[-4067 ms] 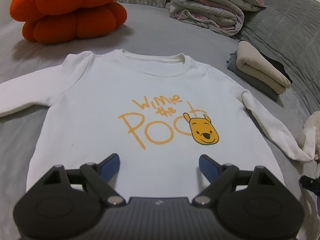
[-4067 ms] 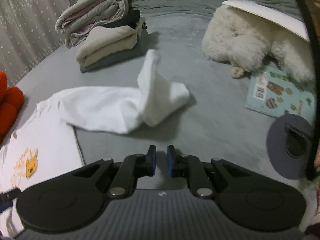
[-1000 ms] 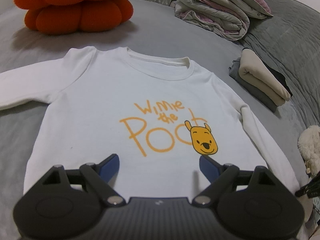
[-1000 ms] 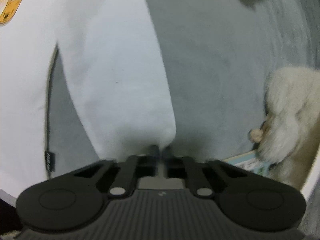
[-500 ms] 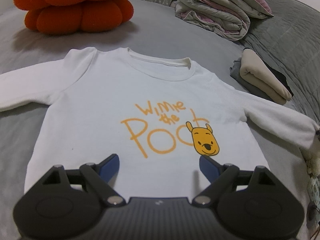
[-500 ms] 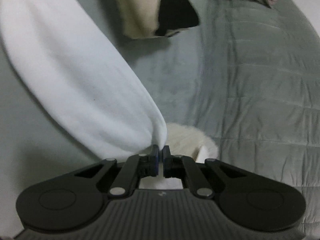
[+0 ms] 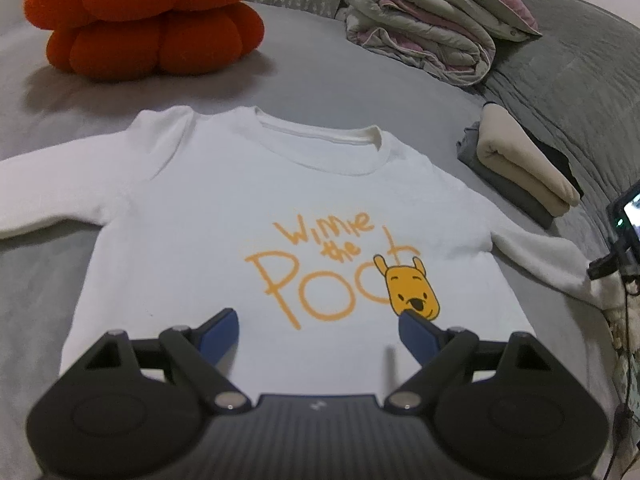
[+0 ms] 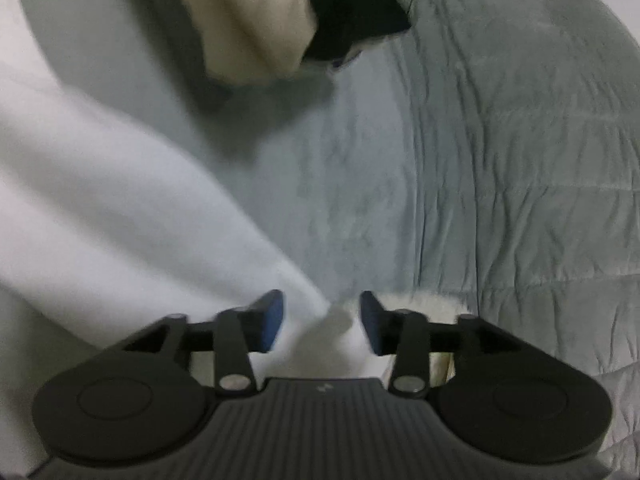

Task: Fold clothes

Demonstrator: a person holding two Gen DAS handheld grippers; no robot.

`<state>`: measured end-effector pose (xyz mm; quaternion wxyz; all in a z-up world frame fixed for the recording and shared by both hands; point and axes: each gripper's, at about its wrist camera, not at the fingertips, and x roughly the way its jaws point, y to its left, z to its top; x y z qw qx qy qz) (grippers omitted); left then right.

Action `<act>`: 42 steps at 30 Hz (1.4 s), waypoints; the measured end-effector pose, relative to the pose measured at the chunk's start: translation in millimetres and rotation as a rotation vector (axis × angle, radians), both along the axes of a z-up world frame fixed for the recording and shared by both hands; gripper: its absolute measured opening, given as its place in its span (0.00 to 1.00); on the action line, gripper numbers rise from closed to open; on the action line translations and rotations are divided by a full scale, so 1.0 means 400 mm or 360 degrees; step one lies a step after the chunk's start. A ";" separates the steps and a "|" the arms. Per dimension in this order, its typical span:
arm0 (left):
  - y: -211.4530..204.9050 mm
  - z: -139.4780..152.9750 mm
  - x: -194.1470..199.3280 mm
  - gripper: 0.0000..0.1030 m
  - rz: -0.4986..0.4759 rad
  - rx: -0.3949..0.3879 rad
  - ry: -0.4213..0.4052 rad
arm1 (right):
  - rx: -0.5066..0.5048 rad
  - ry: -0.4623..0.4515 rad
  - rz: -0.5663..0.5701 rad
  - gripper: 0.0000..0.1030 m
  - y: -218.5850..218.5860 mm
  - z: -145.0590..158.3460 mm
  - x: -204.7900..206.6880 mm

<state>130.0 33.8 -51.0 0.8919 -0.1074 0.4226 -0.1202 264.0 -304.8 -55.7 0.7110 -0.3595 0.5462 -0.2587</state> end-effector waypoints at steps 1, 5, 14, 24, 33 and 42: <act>0.002 0.001 0.001 0.86 0.0007 -0.0003 -0.0002 | 0.0040 -0.0038 0.0008 0.48 0.012 0.021 0.002; 0.010 0.006 0.004 0.86 0.0033 -0.0011 -0.0009 | 0.0284 -0.0224 0.0094 0.48 0.064 0.107 0.010; 0.046 0.009 0.022 0.86 0.0120 0.0017 -0.0030 | 0.0951 -0.0390 0.0258 0.48 0.185 0.131 0.055; 0.077 -0.003 0.049 0.86 0.0161 0.0051 -0.0010 | 0.1405 -0.0483 0.0264 0.48 0.212 0.070 0.134; 0.081 -0.006 0.049 0.86 0.0152 0.0068 -0.0017 | 0.1481 -0.0635 0.0347 0.06 0.247 0.095 0.144; 0.091 -0.002 0.048 0.86 0.0178 0.0043 -0.0024 | 0.1314 -0.0675 0.0295 0.38 0.293 0.074 0.135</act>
